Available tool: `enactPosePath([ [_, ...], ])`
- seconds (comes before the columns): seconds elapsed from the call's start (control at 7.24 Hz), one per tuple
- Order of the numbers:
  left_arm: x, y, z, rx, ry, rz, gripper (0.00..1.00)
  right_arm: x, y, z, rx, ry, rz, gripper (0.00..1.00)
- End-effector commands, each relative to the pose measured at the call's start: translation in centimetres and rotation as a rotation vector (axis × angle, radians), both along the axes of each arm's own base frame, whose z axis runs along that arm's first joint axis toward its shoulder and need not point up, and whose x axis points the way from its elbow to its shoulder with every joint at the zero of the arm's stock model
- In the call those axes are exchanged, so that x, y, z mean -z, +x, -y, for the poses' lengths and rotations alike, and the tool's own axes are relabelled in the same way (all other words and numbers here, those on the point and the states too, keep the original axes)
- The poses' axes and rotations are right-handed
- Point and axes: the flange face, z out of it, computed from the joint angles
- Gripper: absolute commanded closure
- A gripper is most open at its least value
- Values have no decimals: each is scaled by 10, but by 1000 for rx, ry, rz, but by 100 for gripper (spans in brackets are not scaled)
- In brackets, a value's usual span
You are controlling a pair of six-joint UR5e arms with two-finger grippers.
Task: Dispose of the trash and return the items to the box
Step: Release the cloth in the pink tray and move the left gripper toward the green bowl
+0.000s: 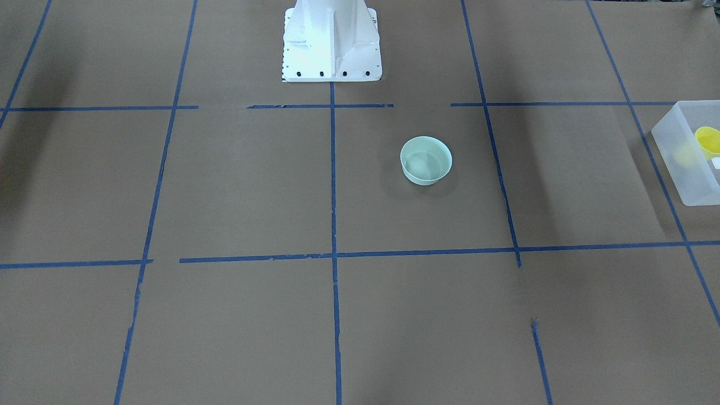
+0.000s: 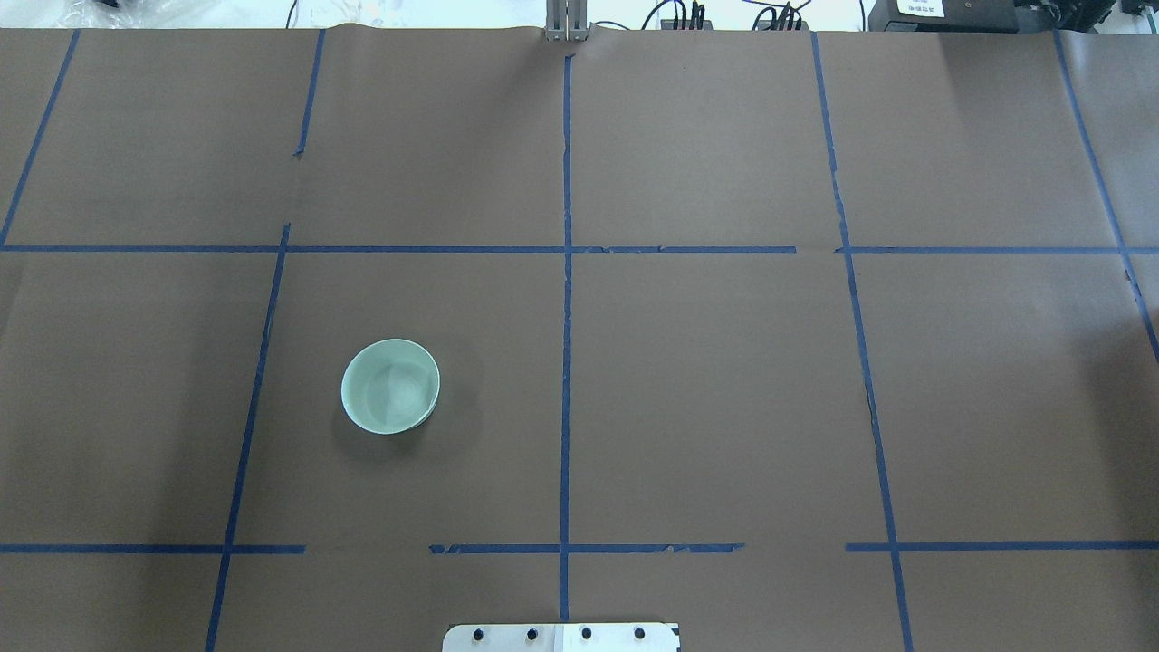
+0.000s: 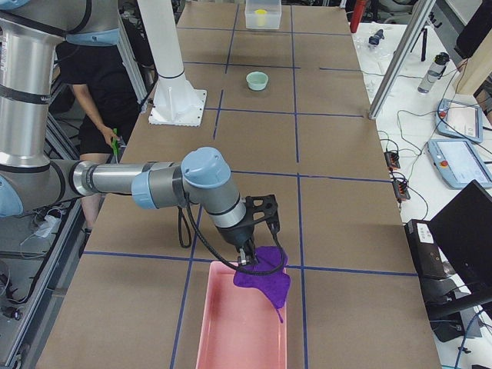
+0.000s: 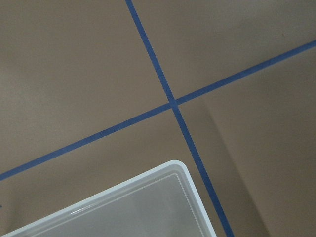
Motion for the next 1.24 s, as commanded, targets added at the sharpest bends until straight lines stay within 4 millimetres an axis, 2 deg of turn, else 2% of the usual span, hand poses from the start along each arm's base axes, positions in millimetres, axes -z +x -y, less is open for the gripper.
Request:
enactPosePath([
  [0.0,53,-9,19,58,5,23,0,-87,10,-3,94,-58,-17,100],
  [0.14,72,-9,31,150,-32,-17,0,-111,11,-2,88,-36,-23,100],
  [0.28,94,-6,42,212,-34,-55,0,-120,10,-4,86,-48,-16,100],
  [0.41,112,18,44,210,-32,-136,0,-128,9,-6,77,-68,-10,35],
  [0.55,128,53,46,224,-83,-214,0,-132,7,-7,76,-77,0,0],
  [0.83,174,128,34,247,-197,-321,0,-131,6,-7,56,-87,25,0],
  [0.97,191,167,26,258,-240,-388,0,-128,2,-6,57,-80,72,0],
  [1.1,195,212,18,281,-290,-403,0,-122,-2,-3,37,-76,130,0],
])
